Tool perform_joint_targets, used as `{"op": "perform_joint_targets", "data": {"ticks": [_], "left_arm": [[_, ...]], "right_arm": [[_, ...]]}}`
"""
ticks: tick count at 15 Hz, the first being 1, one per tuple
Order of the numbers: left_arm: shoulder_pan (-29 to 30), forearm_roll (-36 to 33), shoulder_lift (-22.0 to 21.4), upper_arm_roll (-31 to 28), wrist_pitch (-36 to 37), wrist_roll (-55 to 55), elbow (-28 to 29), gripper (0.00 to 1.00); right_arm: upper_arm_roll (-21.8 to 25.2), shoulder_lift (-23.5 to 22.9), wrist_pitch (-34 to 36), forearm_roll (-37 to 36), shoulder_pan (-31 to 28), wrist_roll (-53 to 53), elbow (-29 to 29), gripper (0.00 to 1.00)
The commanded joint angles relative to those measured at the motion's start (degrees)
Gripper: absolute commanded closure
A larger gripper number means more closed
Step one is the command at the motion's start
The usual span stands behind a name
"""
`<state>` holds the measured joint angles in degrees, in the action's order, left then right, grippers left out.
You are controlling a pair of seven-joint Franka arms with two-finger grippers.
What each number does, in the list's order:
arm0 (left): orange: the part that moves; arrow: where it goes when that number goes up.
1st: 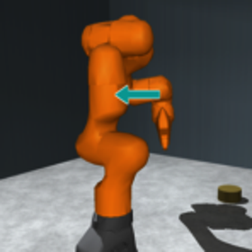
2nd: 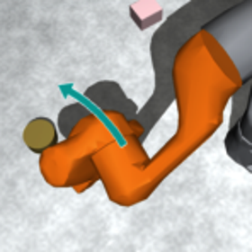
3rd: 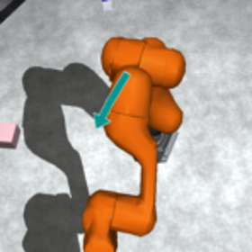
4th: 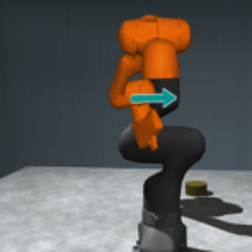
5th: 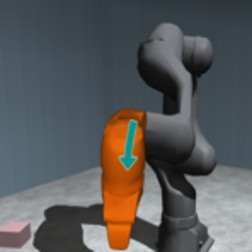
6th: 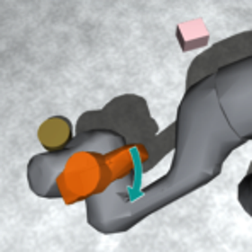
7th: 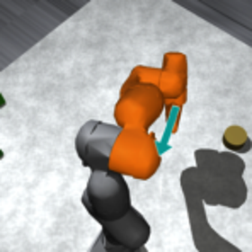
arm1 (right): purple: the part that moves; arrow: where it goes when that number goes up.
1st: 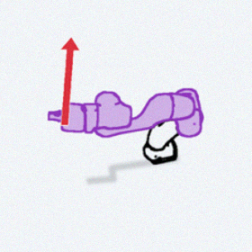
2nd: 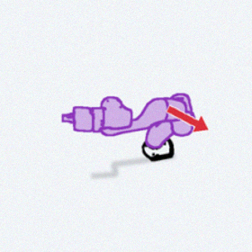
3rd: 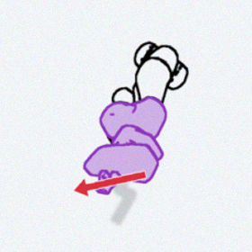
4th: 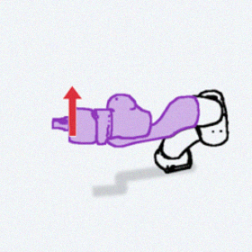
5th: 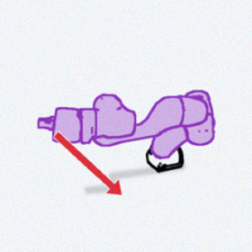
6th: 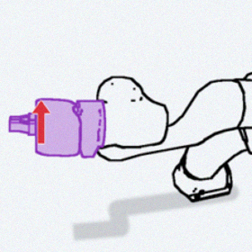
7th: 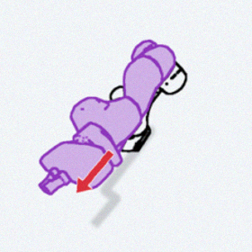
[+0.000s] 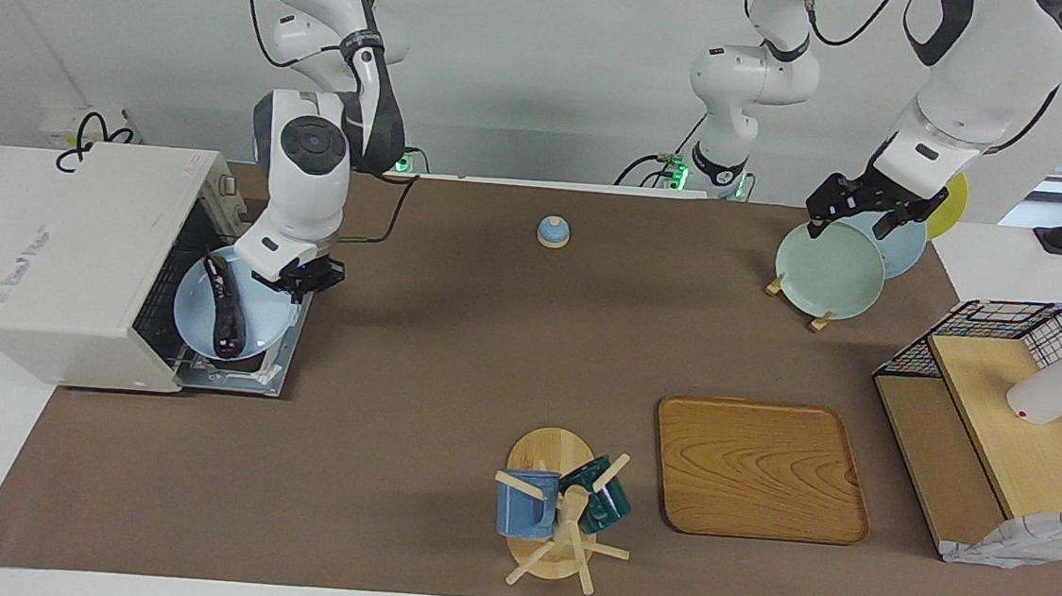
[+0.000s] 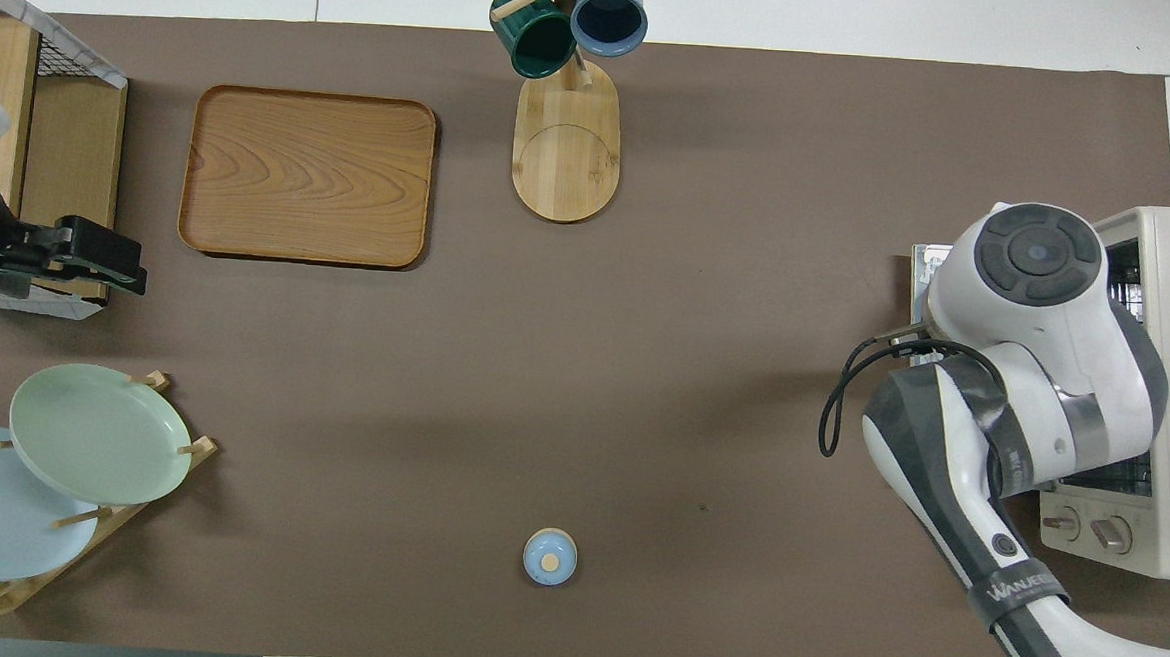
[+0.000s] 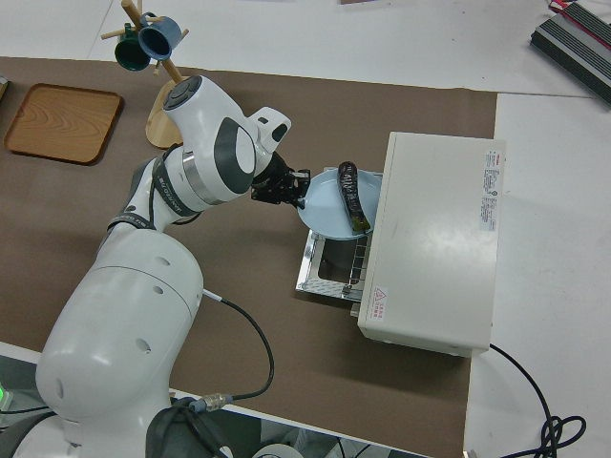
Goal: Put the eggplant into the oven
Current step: 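Set the plate inside the oven and release the right gripper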
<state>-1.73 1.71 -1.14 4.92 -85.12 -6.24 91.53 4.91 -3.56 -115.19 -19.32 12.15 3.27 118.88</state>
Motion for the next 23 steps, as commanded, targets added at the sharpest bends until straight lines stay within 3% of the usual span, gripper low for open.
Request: {"op": "perform_joint_targets", "data": {"ticks": [1, 11, 13, 15, 18, 21, 23], "left_arm": [[0.9, 0.4, -0.4, 0.4, -0.4, 0.7, 0.4, 0.00], [0.9, 0.4, -0.4, 0.4, -0.4, 0.7, 0.4, 0.00], [0.9, 0.4, -0.4, 0.4, -0.4, 0.7, 0.4, 0.00], [0.9, 0.4, -0.4, 0.4, -0.4, 0.7, 0.4, 0.00], [0.9, 0.4, -0.4, 0.4, -0.4, 0.7, 0.4, 0.00], [0.9, 0.4, -0.4, 0.4, -0.4, 0.7, 0.4, 0.00], [0.9, 0.4, -0.4, 0.4, -0.4, 0.7, 0.4, 0.00]], "right_arm": [[-0.9, 3.2, -1.4, -0.1, -3.4, -2.6, 4.0, 1.00], [-1.0, 4.2, -3.6, -0.2, -8.2, -6.3, 7.4, 1.00], [-1.0, 4.2, -3.5, -0.1, -8.3, -7.3, 7.4, 0.82], [-1.0, 4.2, -3.3, 0.0, -8.2, -7.6, 7.2, 0.75], [-1.3, 4.0, -0.3, 0.9, -7.5, -7.7, 4.7, 0.73], [-1.5, 3.6, 4.4, 6.2, -4.1, -7.1, 0.4, 0.75], [-1.5, 3.4, 3.0, 8.8, -3.1, -5.5, 0.4, 1.00]]}}
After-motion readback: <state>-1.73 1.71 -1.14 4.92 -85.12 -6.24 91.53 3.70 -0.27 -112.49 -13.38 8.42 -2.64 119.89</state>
